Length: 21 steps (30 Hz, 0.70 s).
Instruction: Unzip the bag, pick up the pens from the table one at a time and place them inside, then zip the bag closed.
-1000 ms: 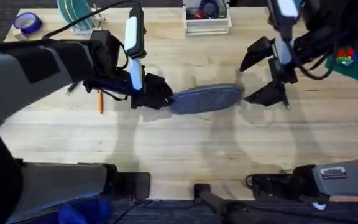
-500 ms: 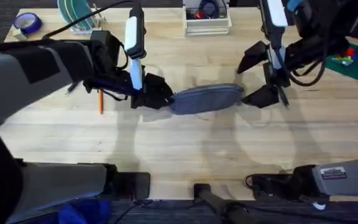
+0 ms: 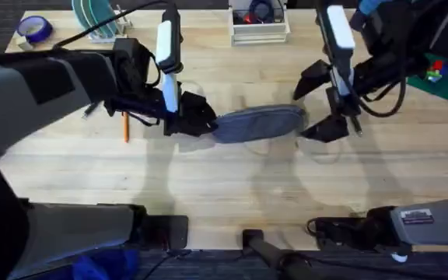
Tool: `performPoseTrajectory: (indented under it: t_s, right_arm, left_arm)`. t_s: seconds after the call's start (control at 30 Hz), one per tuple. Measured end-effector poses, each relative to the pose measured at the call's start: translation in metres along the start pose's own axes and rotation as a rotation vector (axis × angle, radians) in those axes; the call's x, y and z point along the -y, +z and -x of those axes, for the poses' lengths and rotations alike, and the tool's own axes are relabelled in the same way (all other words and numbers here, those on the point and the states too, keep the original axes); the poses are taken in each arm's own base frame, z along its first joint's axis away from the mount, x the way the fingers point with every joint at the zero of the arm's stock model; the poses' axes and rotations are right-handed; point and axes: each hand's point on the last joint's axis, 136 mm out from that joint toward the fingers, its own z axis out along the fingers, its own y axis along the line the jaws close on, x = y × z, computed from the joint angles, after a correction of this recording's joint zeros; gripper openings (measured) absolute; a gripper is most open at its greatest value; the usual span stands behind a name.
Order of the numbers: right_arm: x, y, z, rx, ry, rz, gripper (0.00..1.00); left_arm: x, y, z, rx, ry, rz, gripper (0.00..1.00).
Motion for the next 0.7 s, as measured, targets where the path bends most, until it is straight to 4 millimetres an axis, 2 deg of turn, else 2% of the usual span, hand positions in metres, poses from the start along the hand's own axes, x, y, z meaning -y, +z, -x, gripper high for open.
performPoseTrajectory:
  t_s: [0.13,0.7]
  right_arm:
    - [-0.0057,0.0042,-0.0029,0.000,-0.051,0.017,0.996]
    - [-0.0020,0.0046,-0.0031,0.000,-0.097,0.002,0.996]
  left_arm:
    - [0.0000,0.0000,0.0001,0.000,0.000,0.000,0.042]
    - [0.0000,0.0000,0.0001,0.000,0.000,0.000,0.042]
